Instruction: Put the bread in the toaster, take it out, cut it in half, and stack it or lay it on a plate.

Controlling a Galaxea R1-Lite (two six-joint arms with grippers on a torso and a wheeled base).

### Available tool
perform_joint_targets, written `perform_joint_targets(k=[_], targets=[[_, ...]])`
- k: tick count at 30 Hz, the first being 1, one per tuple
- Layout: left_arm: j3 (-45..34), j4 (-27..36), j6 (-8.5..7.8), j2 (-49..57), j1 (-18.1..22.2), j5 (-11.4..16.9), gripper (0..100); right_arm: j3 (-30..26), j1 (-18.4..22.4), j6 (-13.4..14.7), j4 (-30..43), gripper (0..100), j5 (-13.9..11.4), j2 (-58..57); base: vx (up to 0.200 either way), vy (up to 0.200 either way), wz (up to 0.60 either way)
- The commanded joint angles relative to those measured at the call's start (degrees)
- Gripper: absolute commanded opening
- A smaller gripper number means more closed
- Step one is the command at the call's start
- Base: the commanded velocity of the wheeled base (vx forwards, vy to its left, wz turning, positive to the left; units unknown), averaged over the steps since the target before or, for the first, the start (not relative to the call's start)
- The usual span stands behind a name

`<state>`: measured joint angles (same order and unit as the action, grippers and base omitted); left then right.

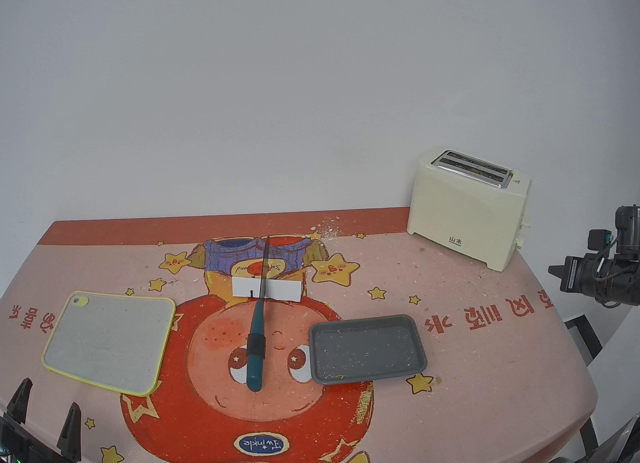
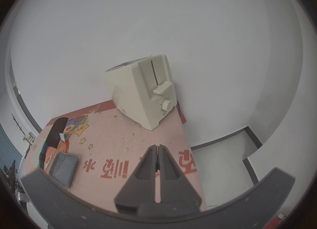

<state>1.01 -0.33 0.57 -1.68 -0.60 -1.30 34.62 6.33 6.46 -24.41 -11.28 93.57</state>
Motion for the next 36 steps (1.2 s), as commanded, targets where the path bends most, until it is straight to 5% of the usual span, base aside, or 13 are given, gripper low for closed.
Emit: perform_joint_targets(k=[1,17,36], targets=[[-1.0,0.0,-0.05,0.0,0.0,0.0,100,4.8,-0.1,0.2,-1.9,0,0.0,7.9,0.000,0.000,0.00],[-1.0,0.0,0.04,0.0,0.0,0.0,100,13.2,-4.5,0.0,-8.3,0,2.0,21.0,0.000,0.000,0.00],[-1.0,0.0,0.04,0.0,0.0,0.0,100,12.8,-3.3,0.0,-8.8,0,2.7,20.1,0.000,0.000,0.00]])
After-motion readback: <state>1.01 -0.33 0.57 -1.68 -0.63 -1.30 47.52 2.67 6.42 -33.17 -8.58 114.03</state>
